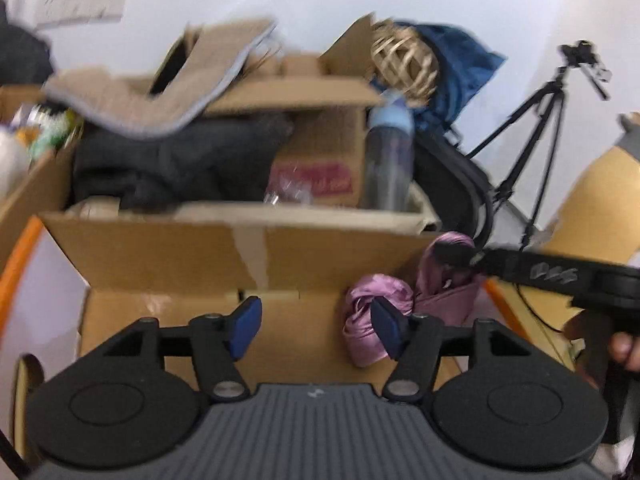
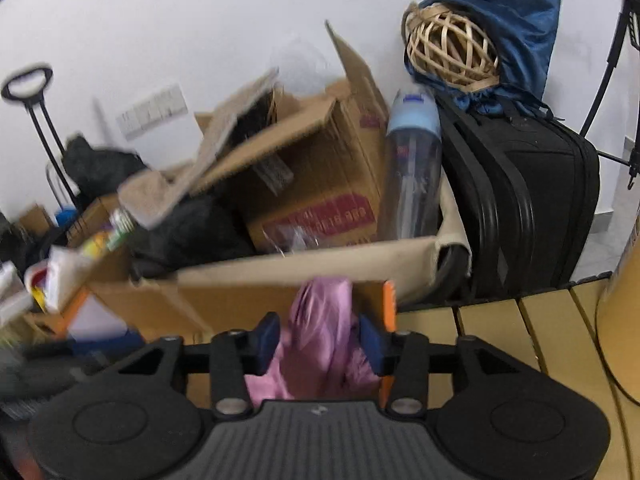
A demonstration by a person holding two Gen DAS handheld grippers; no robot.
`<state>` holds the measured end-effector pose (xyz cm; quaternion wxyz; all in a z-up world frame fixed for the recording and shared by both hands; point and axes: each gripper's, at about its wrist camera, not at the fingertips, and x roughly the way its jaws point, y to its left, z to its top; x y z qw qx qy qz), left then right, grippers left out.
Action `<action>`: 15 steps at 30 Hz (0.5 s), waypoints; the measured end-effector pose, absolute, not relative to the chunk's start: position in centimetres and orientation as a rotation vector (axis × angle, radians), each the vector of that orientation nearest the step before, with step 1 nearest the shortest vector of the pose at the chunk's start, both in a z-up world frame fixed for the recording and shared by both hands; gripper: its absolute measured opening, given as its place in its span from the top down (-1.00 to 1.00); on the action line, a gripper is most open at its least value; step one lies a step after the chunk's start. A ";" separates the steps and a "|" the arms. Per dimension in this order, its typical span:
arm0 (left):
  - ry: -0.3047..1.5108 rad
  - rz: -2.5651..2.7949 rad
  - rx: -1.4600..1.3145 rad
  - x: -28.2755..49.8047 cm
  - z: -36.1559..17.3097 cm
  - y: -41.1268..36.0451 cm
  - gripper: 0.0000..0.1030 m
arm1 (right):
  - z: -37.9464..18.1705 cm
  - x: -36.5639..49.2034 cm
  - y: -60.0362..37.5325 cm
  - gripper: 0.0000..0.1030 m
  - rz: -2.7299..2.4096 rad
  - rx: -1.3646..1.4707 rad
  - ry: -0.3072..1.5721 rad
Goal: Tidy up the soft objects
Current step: 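Carry both pink satin bundles into the cardboard box and open both tools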
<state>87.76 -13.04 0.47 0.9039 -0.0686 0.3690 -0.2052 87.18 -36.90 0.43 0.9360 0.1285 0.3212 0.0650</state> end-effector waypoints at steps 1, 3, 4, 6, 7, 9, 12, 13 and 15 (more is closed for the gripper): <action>0.752 -0.400 -0.158 87.6 0.7 -12.9 -0.21 | 0.6 86.8 -36.8 0.10 0.142 0.257 0.625; 0.705 -0.350 -0.155 86.6 2.0 -12.4 -0.26 | 1.0 86.1 -36.9 0.08 0.132 0.257 0.592; 0.692 -0.340 -0.147 85.9 2.9 -12.2 -0.26 | 1.4 85.6 -36.8 0.06 0.115 0.254 0.586; 0.665 -0.350 -0.138 83.8 5.5 -11.5 -0.27 | 3.0 84.3 -36.9 0.05 0.119 0.255 0.583; 0.649 -0.348 -0.135 82.6 6.8 -11.1 -0.30 | 4.2 83.4 -37.1 -0.02 0.134 0.253 0.567; 0.618 -0.343 -0.107 79.8 9.5 -10.7 -0.32 | 7.0 81.2 -37.0 -0.10 0.145 0.231 0.541; 0.562 -0.330 -0.061 74.2 13.4 -10.0 -0.37 | 11.2 77.2 -37.0 -0.14 0.157 0.224 0.514; 0.543 -0.328 -0.052 71.9 14.7 -9.6 -0.46 | 12.4 75.8 -37.1 -0.17 0.164 0.232 0.507; 0.512 -0.324 -0.019 67.6 16.7 -9.1 -0.48 | 14.8 72.0 -37.2 -0.32 0.181 0.244 0.474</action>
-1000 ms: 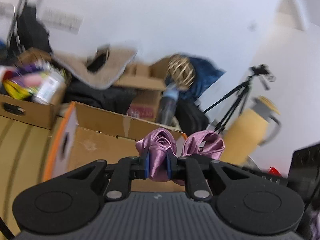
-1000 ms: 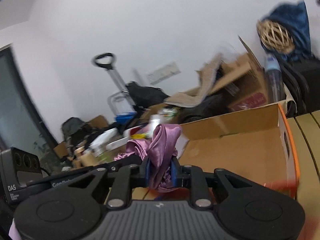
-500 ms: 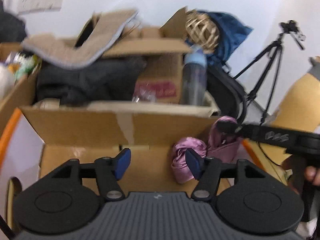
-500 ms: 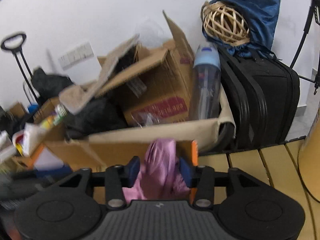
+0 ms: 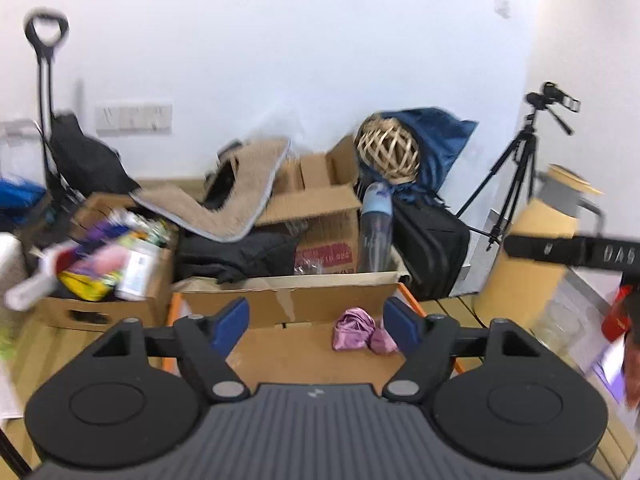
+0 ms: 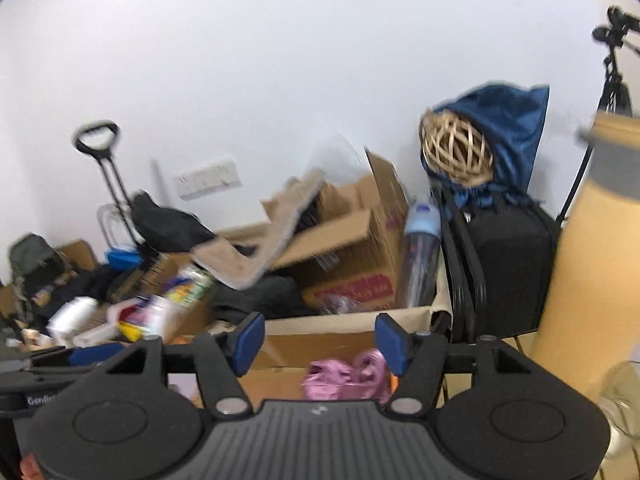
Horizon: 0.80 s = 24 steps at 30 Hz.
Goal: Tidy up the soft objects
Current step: 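Carry both pink satin bundles into the cardboard box and open both tools, then withdraw both tools from the box back toward the table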
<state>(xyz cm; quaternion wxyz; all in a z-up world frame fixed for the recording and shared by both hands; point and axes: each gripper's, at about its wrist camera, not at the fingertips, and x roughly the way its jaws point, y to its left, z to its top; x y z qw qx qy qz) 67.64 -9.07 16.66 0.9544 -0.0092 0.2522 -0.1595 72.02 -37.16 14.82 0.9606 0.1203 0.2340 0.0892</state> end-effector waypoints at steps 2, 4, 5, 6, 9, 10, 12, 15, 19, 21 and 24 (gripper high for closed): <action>0.473 -0.314 0.021 63.4 18.2 -8.0 -0.50 | 17.1 67.8 -36.9 -0.45 0.190 0.220 0.440; 0.430 -0.284 0.049 59.0 19.3 -6.8 -0.65 | 18.9 63.6 -36.5 -0.50 0.196 0.174 0.406; 0.399 -0.268 0.064 56.6 19.7 -6.1 -0.68 | 19.7 61.1 -36.2 -0.51 0.201 0.152 0.390; 0.365 -0.251 0.085 54.1 19.9 -5.4 -0.70 | 20.3 58.6 -35.9 -0.53 0.208 0.136 0.373; 0.247 -0.227 0.157 46.6 19.2 -3.8 -0.90 | 20.9 51.2 -34.8 -0.61 0.245 0.091 0.304; 0.226 -0.213 0.178 44.2 18.7 -3.5 -0.92 | 20.8 48.4 -34.3 -0.70 0.253 0.065 0.266; 0.202 -0.188 0.210 39.4 17.3 -2.9 -0.92 | 20.1 42.5 -33.3 -0.80 0.266 0.007 0.177; 0.152 -0.187 0.182 32.0 14.9 -1.1 -1.00 | 18.0 34.2 -31.8 -0.82 0.292 -0.038 0.081; 0.164 -0.172 0.066 24.3 10.6 1.5 -1.00 | 14.6 25.2 -28.9 -1.00 0.305 -0.124 -0.001; 0.193 -0.139 0.024 21.7 8.9 2.0 -1.00 | 12.9 22.2 -27.2 -1.00 0.276 -0.161 -0.009; 0.170 -0.074 0.034 17.8 7.1 2.3 -1.00 | 10.2 18.1 -25.0 -1.00 0.284 -0.154 0.019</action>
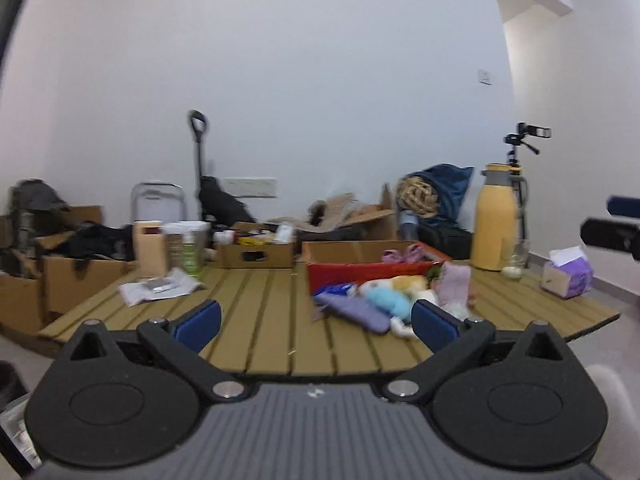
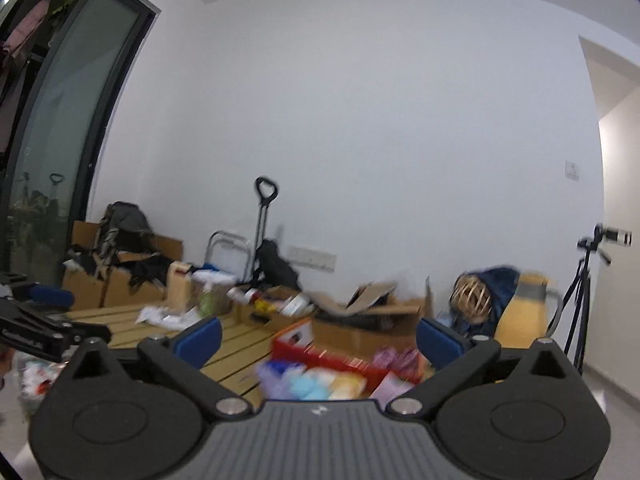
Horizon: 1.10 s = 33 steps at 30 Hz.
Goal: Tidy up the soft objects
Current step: 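Withdraw both tools from the box back toward the table, then grasp the white crumpled cloth with the left tool while the right grasps the glittery bag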
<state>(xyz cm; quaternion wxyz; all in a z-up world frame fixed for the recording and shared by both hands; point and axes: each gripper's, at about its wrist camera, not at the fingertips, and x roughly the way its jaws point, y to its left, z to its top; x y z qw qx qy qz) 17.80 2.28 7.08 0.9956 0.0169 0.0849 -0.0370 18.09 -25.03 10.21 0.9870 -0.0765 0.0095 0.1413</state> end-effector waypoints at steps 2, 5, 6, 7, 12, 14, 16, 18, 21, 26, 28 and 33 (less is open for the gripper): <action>0.125 -0.048 0.055 15.0 5.9 1.9 -1.00 | 8.4 15.8 -24.4 -1.00 0.273 -0.119 0.024; 0.103 -0.078 0.086 11.4 4.4 0.9 -1.00 | 4.9 12.3 -24.1 -1.00 0.259 0.004 0.053; 0.104 -0.084 0.086 10.7 4.0 0.5 -1.00 | 3.9 11.5 -24.2 -1.00 0.273 0.039 0.075; 0.101 -0.090 0.086 9.8 3.7 0.1 -1.00 | 2.9 10.6 -24.2 -1.00 0.276 0.077 0.106; 0.082 -0.103 0.095 5.2 2.2 -1.8 -1.00 | 0.1 7.3 -24.8 -1.00 0.246 0.135 0.190; 0.087 -0.116 0.117 4.3 1.6 -2.4 -1.00 | -0.6 5.6 -25.0 -1.00 0.209 0.112 0.166; 0.111 -0.127 0.124 4.3 1.4 -2.7 -1.00 | -1.1 4.5 -25.0 -1.00 0.177 0.085 0.165; 0.126 -0.128 0.118 4.4 1.3 -2.7 -1.00 | -1.5 4.1 -25.1 -1.00 0.175 0.093 0.186; 0.146 -0.127 0.106 4.6 1.2 -2.6 -1.00 | -1.5 4.6 -25.1 -1.00 0.200 0.100 0.200; 0.201 -0.119 0.078 7.0 1.2 -2.2 -1.00 | -1.7 6.3 -24.6 -1.00 0.204 0.096 0.257; 0.223 -0.127 0.065 8.5 1.3 -2.2 -1.00 | -1.7 7.3 -24.5 -1.00 0.199 0.086 0.276; 0.281 -0.161 0.051 13.5 1.2 -2.8 -1.00 | -1.5 10.6 -25.1 -0.87 0.210 0.088 0.289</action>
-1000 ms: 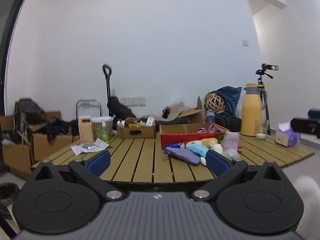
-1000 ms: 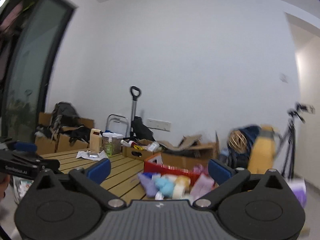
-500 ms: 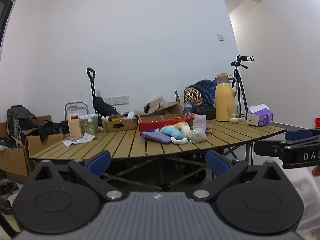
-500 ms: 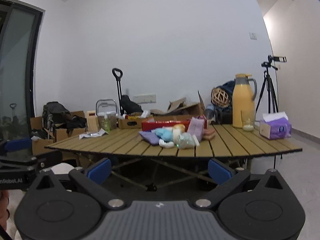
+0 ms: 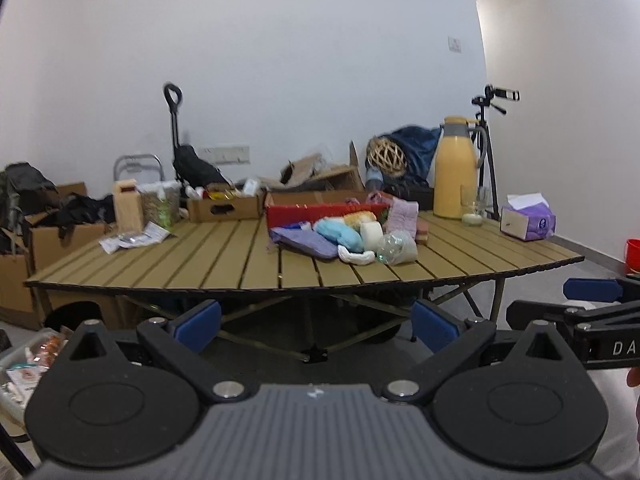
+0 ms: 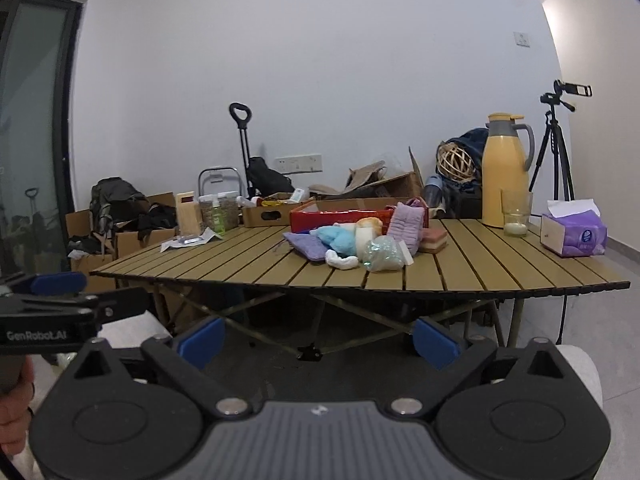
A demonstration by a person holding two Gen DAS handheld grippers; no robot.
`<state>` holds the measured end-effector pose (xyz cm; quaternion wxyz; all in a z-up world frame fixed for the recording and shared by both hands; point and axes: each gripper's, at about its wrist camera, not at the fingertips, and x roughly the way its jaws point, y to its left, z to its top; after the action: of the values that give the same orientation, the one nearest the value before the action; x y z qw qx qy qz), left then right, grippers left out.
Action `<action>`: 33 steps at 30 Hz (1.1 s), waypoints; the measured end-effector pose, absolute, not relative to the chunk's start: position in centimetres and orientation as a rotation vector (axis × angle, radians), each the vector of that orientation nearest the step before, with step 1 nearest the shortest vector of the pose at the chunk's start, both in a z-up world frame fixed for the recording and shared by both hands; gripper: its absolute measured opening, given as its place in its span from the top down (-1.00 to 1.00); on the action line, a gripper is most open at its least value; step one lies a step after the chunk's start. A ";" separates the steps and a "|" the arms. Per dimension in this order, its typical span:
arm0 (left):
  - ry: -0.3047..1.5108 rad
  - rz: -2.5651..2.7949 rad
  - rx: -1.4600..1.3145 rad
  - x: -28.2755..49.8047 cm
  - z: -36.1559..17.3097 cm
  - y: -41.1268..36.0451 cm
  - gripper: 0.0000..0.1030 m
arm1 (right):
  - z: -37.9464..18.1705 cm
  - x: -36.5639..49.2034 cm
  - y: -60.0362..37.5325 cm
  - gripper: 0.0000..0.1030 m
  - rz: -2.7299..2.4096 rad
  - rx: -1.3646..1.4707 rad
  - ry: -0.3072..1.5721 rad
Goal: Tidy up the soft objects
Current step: 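Grasp the white crumpled cloth with the left tool while the right grasps the glittery bag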
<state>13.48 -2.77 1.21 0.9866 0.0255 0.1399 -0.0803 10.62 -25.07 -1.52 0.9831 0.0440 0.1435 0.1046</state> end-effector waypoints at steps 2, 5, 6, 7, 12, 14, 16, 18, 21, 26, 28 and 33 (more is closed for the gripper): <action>0.290 -0.182 0.055 15.5 1.2 -3.1 -1.00 | -1.4 12.4 -25.5 -0.86 0.202 0.093 0.296; 0.293 -0.213 0.071 19.2 1.0 -4.0 -1.00 | -0.9 15.3 -26.5 -0.86 0.161 0.093 0.275; 0.299 -0.228 0.073 20.5 0.8 -4.3 -1.00 | -0.8 16.4 -26.9 -0.86 0.154 0.099 0.273; 0.304 -0.248 0.079 22.0 0.6 -4.8 -0.94 | -0.7 17.7 -27.3 -0.85 0.154 0.110 0.277; 0.390 -0.317 0.110 32.0 -0.9 -7.8 -0.49 | -0.5 24.7 -28.3 -0.60 0.168 0.145 0.284; 0.424 -0.324 0.104 35.7 -1.4 -9.0 -0.49 | -0.8 28.1 -28.5 -0.55 0.167 0.167 0.298; 0.423 -0.326 0.124 38.7 -1.9 -9.9 -0.49 | -1.1 31.3 -28.8 -0.44 0.167 0.188 0.325; 0.448 -0.335 0.157 41.6 -2.6 -10.8 -0.49 | -1.4 34.4 -29.0 -0.37 0.174 0.207 0.348; 0.508 -0.378 0.153 45.3 -3.7 -11.5 -0.47 | -2.2 38.2 -28.9 -0.33 0.180 0.207 0.373; 0.544 -0.461 0.056 49.5 -5.1 -10.7 0.40 | -3.8 43.7 -29.3 -0.05 0.219 0.239 0.433; 0.527 -0.455 0.029 49.9 -5.5 -10.1 0.49 | -4.5 45.1 -29.7 0.39 0.250 0.268 0.460; 0.485 -0.496 0.055 48.3 -5.3 -10.0 0.59 | -5.8 45.7 -29.7 0.55 0.275 0.312 0.450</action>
<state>48.29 -10.01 -5.32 0.9401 0.0272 0.2376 -0.2430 45.75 -29.69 -5.80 0.9534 0.1535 0.2216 0.1351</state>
